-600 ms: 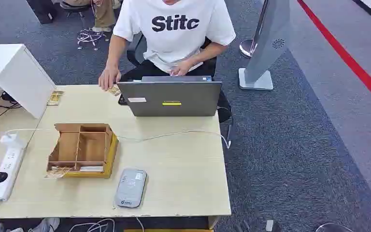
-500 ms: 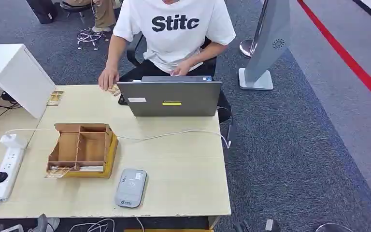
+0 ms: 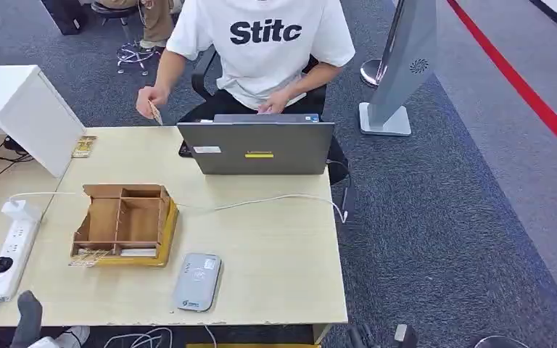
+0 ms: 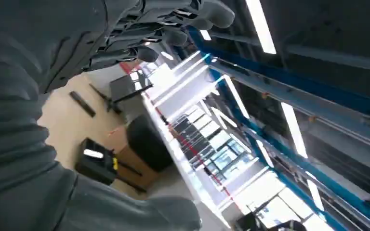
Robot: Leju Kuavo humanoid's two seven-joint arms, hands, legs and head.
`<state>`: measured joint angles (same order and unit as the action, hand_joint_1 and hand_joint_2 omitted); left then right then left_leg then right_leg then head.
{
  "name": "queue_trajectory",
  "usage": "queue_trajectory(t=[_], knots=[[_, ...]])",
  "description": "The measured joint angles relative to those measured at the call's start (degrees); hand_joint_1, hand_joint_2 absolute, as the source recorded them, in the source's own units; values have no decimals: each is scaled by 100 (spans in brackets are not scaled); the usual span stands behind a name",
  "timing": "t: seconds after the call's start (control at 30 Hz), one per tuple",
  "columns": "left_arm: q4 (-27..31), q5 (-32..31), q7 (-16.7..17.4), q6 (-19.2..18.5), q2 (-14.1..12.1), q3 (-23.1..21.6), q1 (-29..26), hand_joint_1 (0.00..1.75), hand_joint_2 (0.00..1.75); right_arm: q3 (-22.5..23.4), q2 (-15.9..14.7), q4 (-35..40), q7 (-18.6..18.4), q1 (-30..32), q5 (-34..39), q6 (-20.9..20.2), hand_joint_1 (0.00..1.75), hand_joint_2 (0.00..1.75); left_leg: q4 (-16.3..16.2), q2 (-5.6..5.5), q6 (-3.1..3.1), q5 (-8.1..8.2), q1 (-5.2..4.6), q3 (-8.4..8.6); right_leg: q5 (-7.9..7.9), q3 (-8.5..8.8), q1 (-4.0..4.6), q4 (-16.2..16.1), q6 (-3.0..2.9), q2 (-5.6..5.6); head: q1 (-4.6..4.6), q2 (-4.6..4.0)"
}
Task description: Pass the card to the sensor for recognition and then transmit it.
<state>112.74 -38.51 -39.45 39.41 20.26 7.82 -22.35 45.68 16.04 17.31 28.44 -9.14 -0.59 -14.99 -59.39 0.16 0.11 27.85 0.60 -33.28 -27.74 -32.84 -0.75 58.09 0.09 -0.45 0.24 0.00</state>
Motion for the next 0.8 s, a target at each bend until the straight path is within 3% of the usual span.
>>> queue_trajectory(t=[0.03, 0.1, 0.2, 0.3, 0.37, 0.47, 0.6, 0.7, 0.8], knots=[[4, -495, 202, -13, -20, -131, 9, 0, 175, 17, 9, 0, 9, -11, 0, -4, 0, 175, 0, 0, 0, 0, -4, 1, 0, 0, -3, 0, 0, 0, -7, 0], [-60, -1443, 998, -123, -204, -428, 102, 0, 175, 33, 11, -4, 9, -14, -2, -53, 0, 175, 0, -3, 3, 0, -1, -2, 1, -4, -2, 0, 2, -3, -2, 0], [-439, -2855, 2349, -737, -807, -688, 671, 0, 175, 24, 11, -24, -146, -62, -120, -105, 0, 175, 1, -7, -9, -16, 3, -2, 9, -5, -1, 2, 1, -3, -6, 0], [-978, -3411, 3032, -1402, -1380, -778, 1485, 0, 175, -20, 11, -55, -310, -149, -155, -140, 0, 175, 2, -8, -17, -41, 7, -9, 30, -19, 1, 5, -11, -2, -11, 0], [-1561, -3841, 3456, -1922, -1727, -856, 2301, 0, 175, -72, 11, -81, -446, -229, -159, -149, 0, 175, 2, -15, -20, -65, 9, -24, 49, -35, 3, 8, -15, -11, -11, 0], [-2835, -4495, 3742, -2131, -2213, -1042, 3661, 0, 175, -162, 31, -129, -603, -349, -188, -116, 0, 175, 3, -14, -31, -100, 10, -53, 86, -60, 4, 14, -23, -7, -9, 0], [-4675, -5058, 3982, -1979, -2651, -1308, 5197, 0, 175, -293, 48, -175, -732, -399, -203, -94, 0, 175, 3, 26, -31, -117, 9, -67, 123, -86, 5, 16, -29, 31, -9, 0], [-5620, -5121, 4104, -1821, -2833, -1527, 5803, 0, 175, -380, 61, -208, -771, -421, -205, -76, 0, 175, 2, 34, -29, -118, 6, -67, 131, -90, 5, 16, -21, 44, -9, 0], [-6191, -5135, 4157, -1755, -2929, -1634, 6107, 0, 175, -424, 61, -232, -778, -455, -208, -79, 0, 175, 1, 31, -29, -118, 7, -71, 129, -92, 4, 15, -19, 42, -11, 0]])
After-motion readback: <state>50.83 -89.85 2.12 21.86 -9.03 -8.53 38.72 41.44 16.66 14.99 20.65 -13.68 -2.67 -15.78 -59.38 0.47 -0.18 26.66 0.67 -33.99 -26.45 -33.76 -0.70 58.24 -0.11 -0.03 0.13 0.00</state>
